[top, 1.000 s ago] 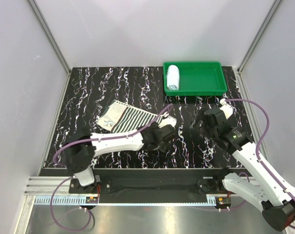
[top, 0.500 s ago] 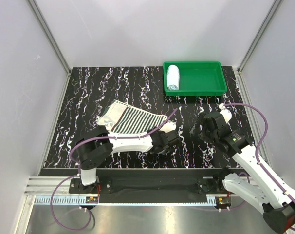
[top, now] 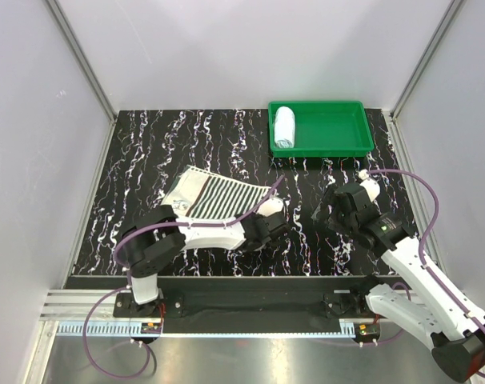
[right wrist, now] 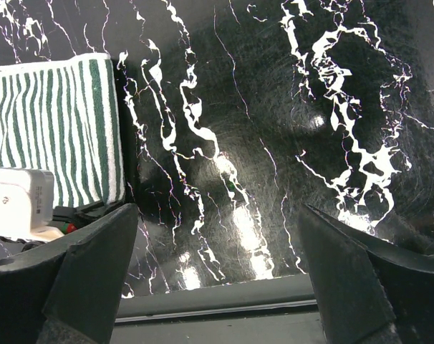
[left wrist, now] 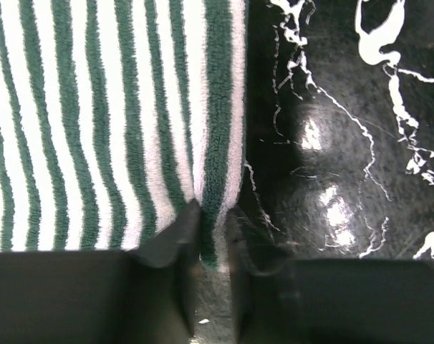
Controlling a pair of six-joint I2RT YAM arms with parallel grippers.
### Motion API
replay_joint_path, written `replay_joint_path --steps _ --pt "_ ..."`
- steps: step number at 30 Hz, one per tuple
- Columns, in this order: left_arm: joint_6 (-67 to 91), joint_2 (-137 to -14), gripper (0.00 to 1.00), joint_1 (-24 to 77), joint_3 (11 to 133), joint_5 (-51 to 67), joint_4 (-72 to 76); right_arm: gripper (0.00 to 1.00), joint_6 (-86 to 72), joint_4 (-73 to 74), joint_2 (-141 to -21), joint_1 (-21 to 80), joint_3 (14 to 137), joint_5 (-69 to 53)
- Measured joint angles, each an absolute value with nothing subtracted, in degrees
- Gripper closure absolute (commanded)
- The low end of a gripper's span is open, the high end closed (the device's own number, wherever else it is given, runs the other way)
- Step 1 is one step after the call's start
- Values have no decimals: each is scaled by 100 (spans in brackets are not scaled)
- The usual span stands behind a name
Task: Roll the towels
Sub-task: Roll the towel
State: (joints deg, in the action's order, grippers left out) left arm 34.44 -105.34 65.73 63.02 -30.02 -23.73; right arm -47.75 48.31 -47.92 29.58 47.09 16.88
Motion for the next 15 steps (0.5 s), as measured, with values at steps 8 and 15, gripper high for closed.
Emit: replay_joint_path --steps 8,15 --pt "3345 -9988 100 6381 5800 -2281 -1951 11 -4703 4672 -4893 2956 4709 1411" --pt "3588 -8805 100 5717 4877 -604 -1160 12 -4683 4077 -5218 2956 4709 849"
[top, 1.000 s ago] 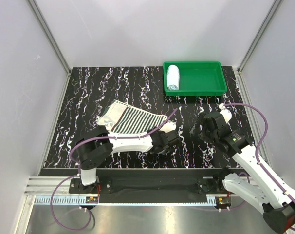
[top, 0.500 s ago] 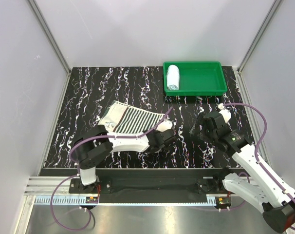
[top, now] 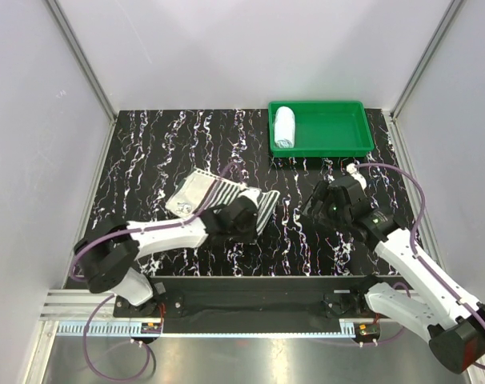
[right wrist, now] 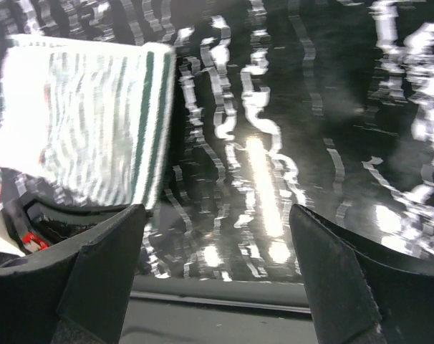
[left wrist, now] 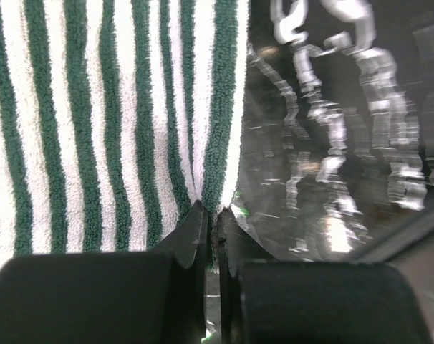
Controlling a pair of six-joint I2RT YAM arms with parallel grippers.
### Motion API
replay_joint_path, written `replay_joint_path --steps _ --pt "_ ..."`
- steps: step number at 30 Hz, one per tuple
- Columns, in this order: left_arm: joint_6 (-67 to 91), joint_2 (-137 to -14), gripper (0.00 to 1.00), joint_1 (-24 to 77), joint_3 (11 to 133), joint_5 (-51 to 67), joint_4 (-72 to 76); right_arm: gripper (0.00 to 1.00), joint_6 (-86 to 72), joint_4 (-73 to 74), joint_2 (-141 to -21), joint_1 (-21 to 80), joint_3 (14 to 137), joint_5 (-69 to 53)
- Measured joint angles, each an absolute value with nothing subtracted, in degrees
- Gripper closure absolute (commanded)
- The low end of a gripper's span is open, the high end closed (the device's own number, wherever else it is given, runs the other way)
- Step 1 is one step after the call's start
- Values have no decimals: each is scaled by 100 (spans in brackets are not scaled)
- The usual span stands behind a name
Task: Roll the towels
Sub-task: Roll the towel
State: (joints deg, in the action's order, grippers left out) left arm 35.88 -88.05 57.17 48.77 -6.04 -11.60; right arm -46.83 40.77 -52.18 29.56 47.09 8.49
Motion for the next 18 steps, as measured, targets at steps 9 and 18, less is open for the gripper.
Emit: replay_joint_path --steps 9,18 --pt "4615 -8285 100 4593 3551 1463 687 21 -4674 2967 -5811 2956 4670 -73" --pt "6069 -8468 100 3527 2635 3087 2703 32 -4873 1302 -6412 2956 4263 -1120"
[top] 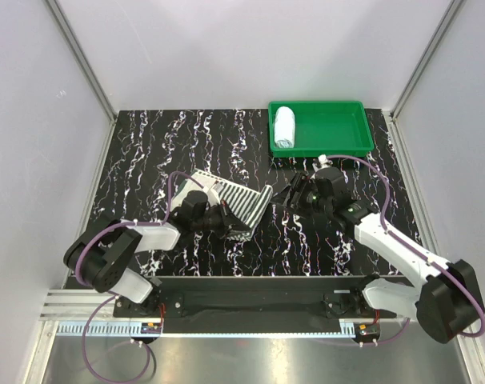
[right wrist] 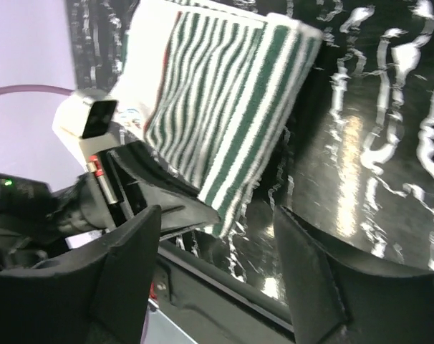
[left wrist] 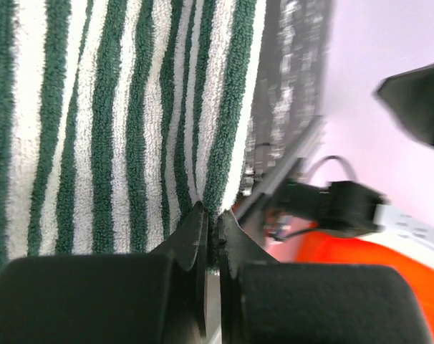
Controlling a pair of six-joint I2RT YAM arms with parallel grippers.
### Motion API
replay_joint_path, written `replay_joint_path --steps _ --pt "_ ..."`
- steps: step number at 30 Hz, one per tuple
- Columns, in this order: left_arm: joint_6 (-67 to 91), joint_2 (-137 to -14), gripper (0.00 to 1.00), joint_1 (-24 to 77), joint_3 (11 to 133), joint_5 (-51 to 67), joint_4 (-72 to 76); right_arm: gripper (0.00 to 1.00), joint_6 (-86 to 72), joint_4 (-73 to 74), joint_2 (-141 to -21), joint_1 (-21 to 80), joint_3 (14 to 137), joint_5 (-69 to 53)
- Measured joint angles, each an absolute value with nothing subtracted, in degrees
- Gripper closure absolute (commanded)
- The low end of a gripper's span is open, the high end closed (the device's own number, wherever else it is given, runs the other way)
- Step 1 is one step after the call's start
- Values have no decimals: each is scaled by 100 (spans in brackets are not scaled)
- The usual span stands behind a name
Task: Roll the towels
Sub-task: Roll the towel
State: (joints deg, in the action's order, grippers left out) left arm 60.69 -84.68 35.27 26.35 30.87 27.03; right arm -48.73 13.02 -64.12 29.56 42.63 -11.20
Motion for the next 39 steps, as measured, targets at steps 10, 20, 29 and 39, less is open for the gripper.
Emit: replay_joint_path --steps 10,20,29,39 --pt "6643 -8908 100 3236 2493 3448 3140 75 -5384 -888 -7738 2956 3913 -2038" --pt "6766 -9664 100 2880 2493 3719 3223 80 -5747 -2477 -9146 2956 3782 -2480" --pt "6735 -9778 100 2803 2519 3852 3273 84 -5793 -3166 -10392 2956 3940 -2517" --pt "5852 -9048 57 2808 2862 3240 1719 88 -5959 -3968 -11076 2956 4136 -2757"
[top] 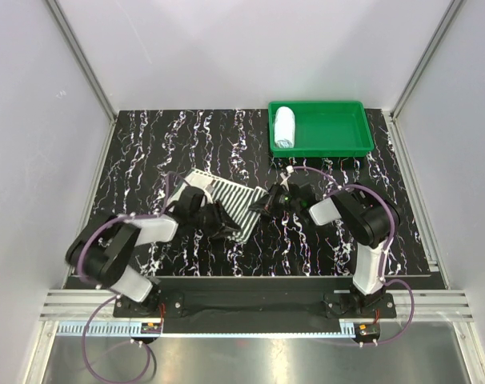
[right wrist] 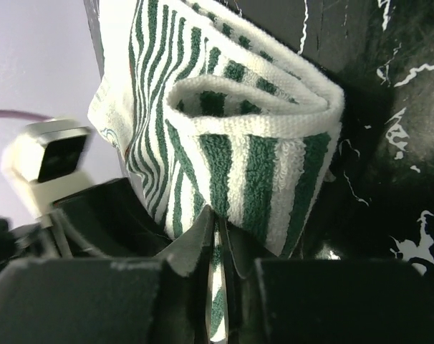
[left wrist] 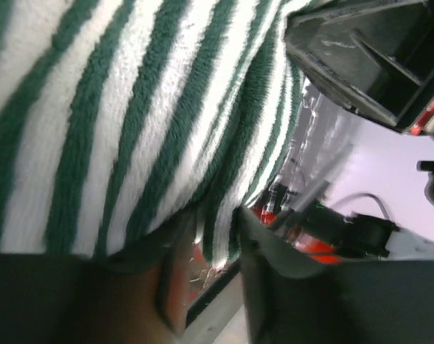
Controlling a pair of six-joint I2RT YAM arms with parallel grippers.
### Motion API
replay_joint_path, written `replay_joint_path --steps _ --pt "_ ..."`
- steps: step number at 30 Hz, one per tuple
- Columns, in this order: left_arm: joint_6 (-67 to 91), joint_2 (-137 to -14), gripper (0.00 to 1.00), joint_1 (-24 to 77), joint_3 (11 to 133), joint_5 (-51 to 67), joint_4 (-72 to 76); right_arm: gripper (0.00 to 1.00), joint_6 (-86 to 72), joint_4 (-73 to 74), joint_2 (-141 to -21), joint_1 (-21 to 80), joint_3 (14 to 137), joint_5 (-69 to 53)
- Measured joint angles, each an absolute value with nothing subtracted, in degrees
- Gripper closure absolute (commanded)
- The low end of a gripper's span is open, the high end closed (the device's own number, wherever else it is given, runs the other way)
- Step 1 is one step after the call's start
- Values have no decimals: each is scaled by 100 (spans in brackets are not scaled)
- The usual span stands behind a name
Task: Roll the towels
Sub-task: Roll the towel
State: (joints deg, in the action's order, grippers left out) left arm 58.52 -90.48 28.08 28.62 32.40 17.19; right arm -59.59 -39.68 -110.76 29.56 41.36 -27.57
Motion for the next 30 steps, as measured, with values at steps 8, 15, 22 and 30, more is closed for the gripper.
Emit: replay_joint_path --steps 8,15,22,30 --pt "4438 -7526 46 3592 4042 902 -1177 89 -5905 -3852 -11017 2956 4136 -2711" --pt "3435 -7494 53 5457 5140 -939 -2078 90 -5804 -3634 -10910 2956 4136 -2646" --pt "3070 -8401 54 5975 5242 -1562 -2213 90 -5730 -3503 -10857 2956 4143 -2626" --pt "2939 -9026 53 6149 5290 -1929 -2226 91 -5677 -3400 -10836 2956 4165 -2622"
